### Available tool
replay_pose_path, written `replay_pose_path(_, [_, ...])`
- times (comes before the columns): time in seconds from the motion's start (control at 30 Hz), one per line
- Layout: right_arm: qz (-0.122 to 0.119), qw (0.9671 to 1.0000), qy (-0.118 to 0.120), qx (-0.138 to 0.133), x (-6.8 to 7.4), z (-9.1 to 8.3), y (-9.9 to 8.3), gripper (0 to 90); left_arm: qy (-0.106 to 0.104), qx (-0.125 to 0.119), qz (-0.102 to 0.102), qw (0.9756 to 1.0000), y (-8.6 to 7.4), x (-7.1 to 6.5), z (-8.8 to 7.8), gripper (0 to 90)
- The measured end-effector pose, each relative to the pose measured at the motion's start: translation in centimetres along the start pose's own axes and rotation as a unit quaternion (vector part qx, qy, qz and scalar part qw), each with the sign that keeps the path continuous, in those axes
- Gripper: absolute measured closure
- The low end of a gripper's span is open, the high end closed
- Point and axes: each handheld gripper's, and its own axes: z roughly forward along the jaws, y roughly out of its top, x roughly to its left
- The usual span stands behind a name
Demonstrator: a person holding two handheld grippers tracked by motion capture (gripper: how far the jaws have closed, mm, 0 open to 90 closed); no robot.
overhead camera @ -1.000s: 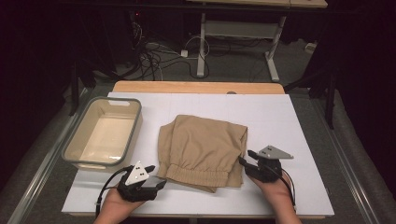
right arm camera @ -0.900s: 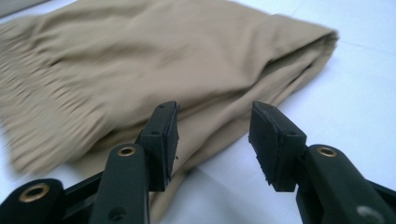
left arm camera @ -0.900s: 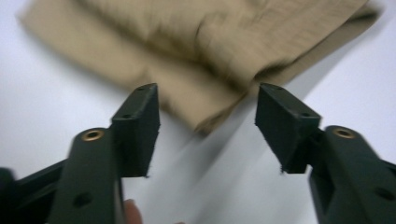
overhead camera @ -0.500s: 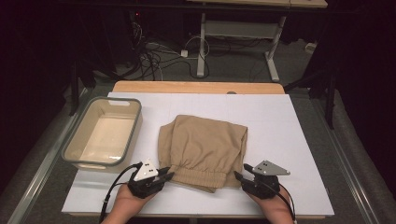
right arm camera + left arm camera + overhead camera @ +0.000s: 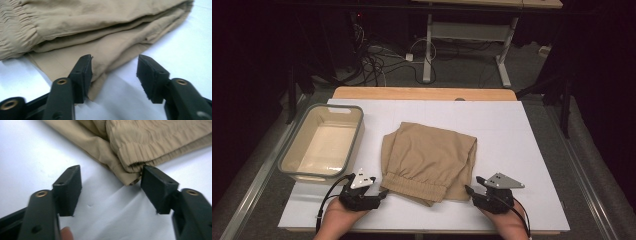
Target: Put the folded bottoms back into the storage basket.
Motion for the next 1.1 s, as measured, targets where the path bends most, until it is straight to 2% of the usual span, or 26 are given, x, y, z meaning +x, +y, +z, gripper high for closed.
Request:
replay_pose_path(0.1, [0.011,0.9999,-0.006,0.002,-0.4,-0.3,-0.1,42.8,-0.012,-0.002,0.010,0.9999,-0.1,-0.2,0.0,49.4])
replay_pose_path(0.17, [0.019,0.9998,-0.006,0.000,-0.6,-0.4,-0.2,42.7,-0.016,-0.002,0.007,0.9999,0.0,-0.3,0.0,57.7])
replay_pose_path(0.2, [0.017,0.9998,-0.007,0.000,-0.6,-0.4,-0.3,42.6,-0.018,-0.003,0.009,0.9998,0.0,-0.4,0.0,66.4])
replay_pose_path(0.23, [0.017,0.9998,-0.007,0.000,-0.6,-0.4,-0.3,42.6,-0.018,-0.003,0.011,0.9998,0.0,-0.6,0.0,66.4])
replay_pose_path(0.33, [0.014,0.9999,-0.004,0.005,-0.4,-0.4,-0.3,43.2,-0.021,-0.005,0.019,0.9996,0.0,-0.9,0.0,79.8])
replay_pose_path(0.37, [0.015,0.9999,-0.001,0.008,-0.3,-0.3,-0.3,44.3,-0.021,-0.005,0.019,0.9996,0.0,-0.9,0.0,81.5])
replay_pose_path(0.43, [0.017,0.9998,0.003,0.012,-0.2,-0.3,-0.4,46.1,-0.023,-0.006,0.016,0.9996,0.0,-0.9,0.0,82.7])
replay_pose_path(0.57, [0.013,0.9996,-0.014,0.023,0.1,0.0,-0.3,43.6,-0.018,-0.006,0.019,0.9996,0.0,-1.0,-0.1,83.6])
replay_pose_path(0.63, [0.019,0.9992,-0.008,0.035,0.1,0.2,-0.3,46.0,-0.022,-0.007,0.015,0.9996,0.0,-0.9,-0.1,83.6])
replay_pose_path(0.67, [0.021,0.9991,-0.001,0.037,0.1,0.2,-0.3,51.9,-0.022,-0.007,0.015,0.9996,0.0,-0.9,-0.1,83.6])
replay_pose_path(0.7, [0.019,0.9990,0.016,0.038,0.2,0.2,-0.3,62.1,-0.021,-0.007,0.016,0.9996,0.0,-0.9,-0.1,83.7])
replay_pose_path(0.8, [0.012,0.9981,0.044,0.041,0.7,0.3,-0.3,79.7,-0.021,-0.013,0.014,0.9996,-0.1,-0.9,-0.3,83.9])
replay_pose_path(0.87, [-0.014,0.9982,0.043,0.038,1.2,0.3,-0.2,87.4,-0.021,-0.019,0.013,0.9995,-0.2,-0.8,-0.6,83.9])
replay_pose_path(0.9, [-0.024,0.9981,0.042,0.037,1.6,0.1,-0.3,87.9,-0.019,-0.023,0.013,0.9995,-0.2,-0.7,-0.9,84.0])
replay_pose_path(1.0, [-0.041,0.9970,0.059,0.029,2.6,-0.7,-0.8,88.2,-0.012,-0.031,0.013,0.9994,-0.2,-0.3,-1.7,84.0])
replay_pose_path(1.1, [-0.058,0.9953,0.073,0.027,3.7,-1.2,-1.1,86.7,-0.013,-0.026,-0.001,0.9996,-0.5,0.2,-1.9,83.8])
